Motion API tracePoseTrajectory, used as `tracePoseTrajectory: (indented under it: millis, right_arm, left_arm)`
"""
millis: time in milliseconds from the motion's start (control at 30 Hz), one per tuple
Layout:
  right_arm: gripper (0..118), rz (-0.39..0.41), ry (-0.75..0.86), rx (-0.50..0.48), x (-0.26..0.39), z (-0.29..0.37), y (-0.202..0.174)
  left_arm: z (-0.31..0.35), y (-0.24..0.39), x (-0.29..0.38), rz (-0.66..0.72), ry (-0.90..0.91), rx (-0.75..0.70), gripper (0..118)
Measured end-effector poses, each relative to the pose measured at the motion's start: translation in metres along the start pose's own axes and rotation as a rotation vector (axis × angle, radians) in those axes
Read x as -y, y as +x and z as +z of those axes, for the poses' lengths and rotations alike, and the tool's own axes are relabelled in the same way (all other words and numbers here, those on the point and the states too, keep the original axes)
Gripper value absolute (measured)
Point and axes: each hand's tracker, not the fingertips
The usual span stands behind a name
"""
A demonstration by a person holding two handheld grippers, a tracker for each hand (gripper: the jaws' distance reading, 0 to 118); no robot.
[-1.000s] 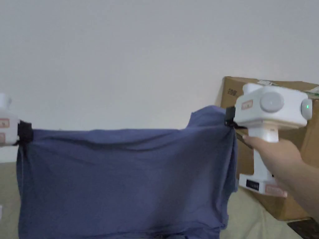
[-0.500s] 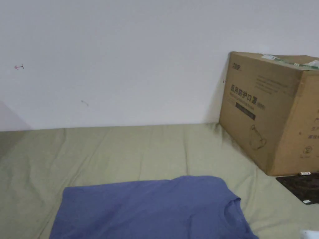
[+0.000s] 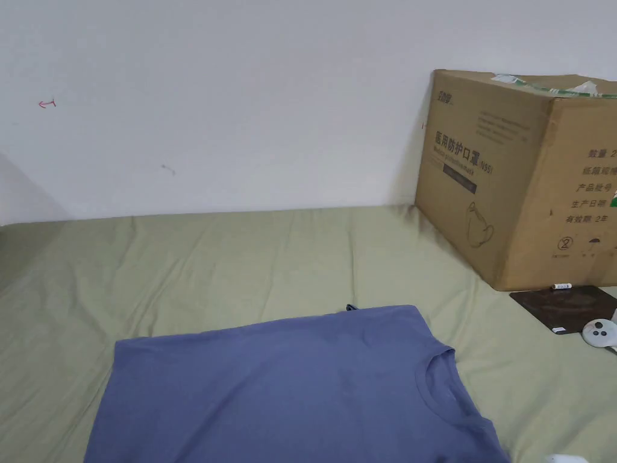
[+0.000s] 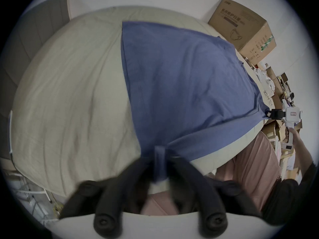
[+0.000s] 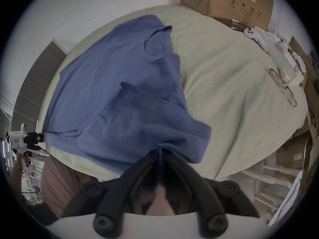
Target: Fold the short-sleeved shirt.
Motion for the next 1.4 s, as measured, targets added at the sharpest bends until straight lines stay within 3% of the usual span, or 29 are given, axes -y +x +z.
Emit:
tracePoseTrajectory:
  millis: [33,67,100,233,300,400,500,600,633,667,700,733,767,833,933,1033,1133,1167,1200,1233,1267,1333,1400]
  right_arm:
    - [77,-0.003,-0.014,0.002,-0.002,0.001,-0.001]
    - [102,-0.019,-0.046,0.018,-0.004,0.001,-0.002]
    - [113,-0.036,-0.061,0.028,-0.004,0.004,-0.003]
    - [113,-0.083,0.008,0.011,-0.008,0.038,-0.01]
    - [113,-0.067,0.1,-0.028,-0.012,0.065,-0.023]
    - [113,0.029,0.339,-0.071,-0.015,0.115,-0.055]
    - [112,0.104,0.688,-0.154,0.0,0.157,-0.092]
    - [106,0.101,1.019,-0.198,0.025,0.18,-0.125]
    - [93,0.105,1.075,-0.22,0.031,0.183,-0.135]
    - [65,0.107,1.118,-0.235,0.035,0.186,-0.143]
    - [23,0.104,1.128,-0.222,0.035,0.185,-0.149]
    - [0,0.101,1.112,-0.2,0.033,0.181,-0.153]
    - [0,0.095,1.116,-0.187,0.035,0.181,-0.158]
    - [0,0.134,1.046,-0.311,0.027,0.18,-0.154]
    - [0,0.13,1.014,-0.284,0.026,0.18,-0.153]
    - [0,0.107,0.974,-0.312,0.025,0.178,-0.147]
    - [0,0.082,0.923,-0.34,0.025,0.172,-0.146]
    - [0,0.077,0.908,-0.341,0.025,0.169,-0.145]
    - [0,0.07,0.888,-0.342,0.025,0.165,-0.144]
    - [0,0.064,0.869,-0.345,0.024,0.163,-0.143]
    - [0,0.057,0.847,-0.351,0.025,0.159,-0.145]
    - [0,0.041,0.819,-0.363,0.024,0.155,-0.144]
    - [0,0.025,0.801,-0.373,0.023,0.15,-0.138]
  left_arm:
    - [-0.005,-0.002,0.002,0.013,-0.034,-0.019,96]
    - [-0.007,-0.003,0.005,0.002,-0.05,-0.038,111]
    - [-0.004,-0.003,0.008,-0.006,-0.054,-0.014,111]
    - [0.022,-0.004,0.006,-0.01,0.017,0.015,108]
    - [0.049,0.006,0.001,0.01,0.119,0.034,108]
    - [0.099,0.028,-0.004,0.038,0.412,0.055,108]
    - [0.141,0.068,0.014,0.035,0.81,-0.011,106]
    - [0.161,0.098,0.041,0.073,1.14,-0.018,89]
    - [0.166,0.107,0.049,0.094,1.207,-0.034,68]
    - [0.169,0.112,0.053,0.109,1.246,-0.047,44]
    - [0.17,0.12,0.055,0.118,1.266,-0.08,16]
    - [0.173,0.124,0.057,0.114,1.27,-0.132,0]
    - [0.175,0.126,0.061,0.098,1.28,-0.179,0]
    - [0.178,0.116,0.056,0.031,1.215,-0.145,0]
    - [0.182,0.102,0.036,-0.003,0.922,-0.12,0]
    - [0.151,0.066,0.004,0.131,0.443,-0.097,0]
    - [0.107,0.033,0.001,0.237,0.298,-0.08,0]
    - [0.095,0.024,-0.001,0.26,0.275,-0.096,9]
    - [0.079,0.013,-0.004,0.296,0.231,-0.085,37]
    - [0.066,0.004,-0.003,0.334,0.194,-0.085,94]
    - [0.053,-0.002,-0.004,0.369,0.179,-0.108,94]
    - [0.025,-0.008,-0.007,0.37,0.137,-0.102,116]
    - [0.006,-0.01,-0.01,0.361,0.119,-0.122,116]
